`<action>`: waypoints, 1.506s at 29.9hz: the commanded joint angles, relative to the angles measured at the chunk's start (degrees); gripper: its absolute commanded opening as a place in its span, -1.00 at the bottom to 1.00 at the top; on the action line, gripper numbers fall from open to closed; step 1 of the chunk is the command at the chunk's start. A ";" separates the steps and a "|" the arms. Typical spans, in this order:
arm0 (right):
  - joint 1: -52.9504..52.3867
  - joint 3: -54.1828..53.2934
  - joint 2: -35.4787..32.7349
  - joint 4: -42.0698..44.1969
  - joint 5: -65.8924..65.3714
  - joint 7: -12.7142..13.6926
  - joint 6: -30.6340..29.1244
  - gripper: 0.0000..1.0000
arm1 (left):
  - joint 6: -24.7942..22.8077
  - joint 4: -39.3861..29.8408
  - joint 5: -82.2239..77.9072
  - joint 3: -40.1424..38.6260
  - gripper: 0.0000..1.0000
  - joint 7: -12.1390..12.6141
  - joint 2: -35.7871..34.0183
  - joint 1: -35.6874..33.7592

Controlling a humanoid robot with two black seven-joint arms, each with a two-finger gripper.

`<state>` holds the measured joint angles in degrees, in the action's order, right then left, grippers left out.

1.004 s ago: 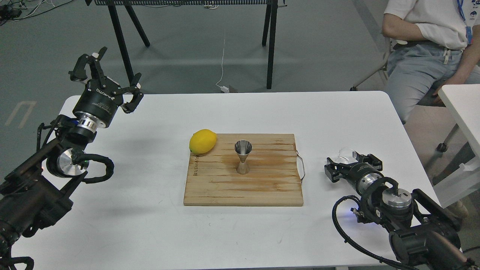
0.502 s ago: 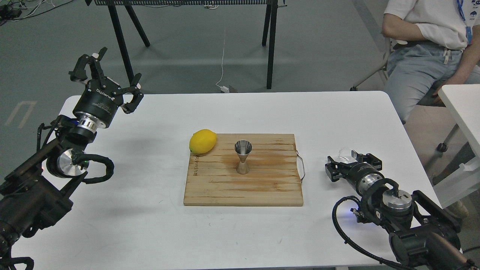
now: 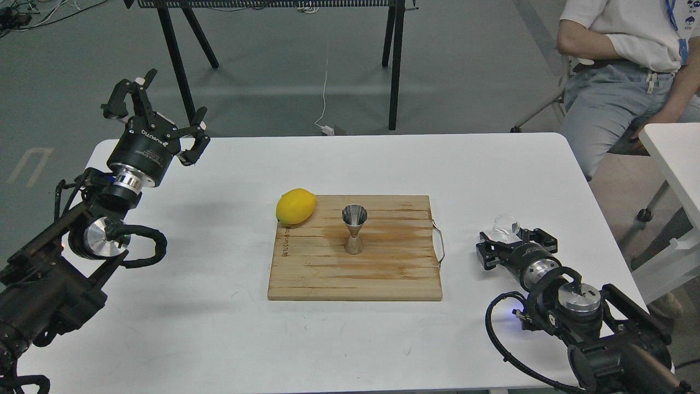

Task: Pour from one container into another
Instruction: 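Grasp the small clear glass cup with the right gripper, then lift the glass cup and move it above the jigger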

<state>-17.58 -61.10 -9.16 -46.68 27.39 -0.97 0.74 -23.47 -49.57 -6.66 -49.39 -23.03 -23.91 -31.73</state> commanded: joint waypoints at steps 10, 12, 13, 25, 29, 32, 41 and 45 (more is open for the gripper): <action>0.01 0.20 0.02 -0.17 0.03 0.01 -1.09 0.08 | 0.09 0.00 -0.02 0.00 1.00 0.09 -0.26 -0.08; 0.09 0.28 0.02 -0.25 0.03 0.01 -1.79 0.03 | 0.09 0.00 -0.02 0.00 1.00 0.00 -0.26 0.00; 0.09 0.46 0.02 -0.52 0.03 0.01 -2.05 0.02 | 0.09 0.00 -0.02 0.00 1.00 0.00 -0.26 0.00; 0.80 1.16 -2.44 -10.09 0.03 0.01 -0.65 -0.01 | 0.09 0.00 -0.02 0.00 1.00 0.00 -0.43 -0.09; 0.71 1.08 -2.53 -12.64 0.03 0.01 0.31 -0.06 | 0.09 0.00 -0.02 0.00 1.00 0.00 -0.43 -0.09; 0.80 1.16 -2.61 -15.80 -0.06 0.01 1.28 -0.10 | 0.09 0.00 -0.02 0.00 1.00 0.00 -0.52 -0.09; -1.04 3.27 -2.88 -24.15 -7.68 0.01 5.76 -0.10 | 0.09 -0.08 -0.02 0.00 1.00 0.00 -0.61 -0.09; -2.80 4.06 -2.35 -26.88 -12.79 0.01 8.66 -0.10 | 0.09 -0.08 -0.02 0.00 1.00 0.00 -0.61 -0.09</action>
<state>-19.06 -57.62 -11.89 -71.97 18.03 -0.98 7.53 -23.38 -49.67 -6.68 -49.42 -23.01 -24.52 -31.82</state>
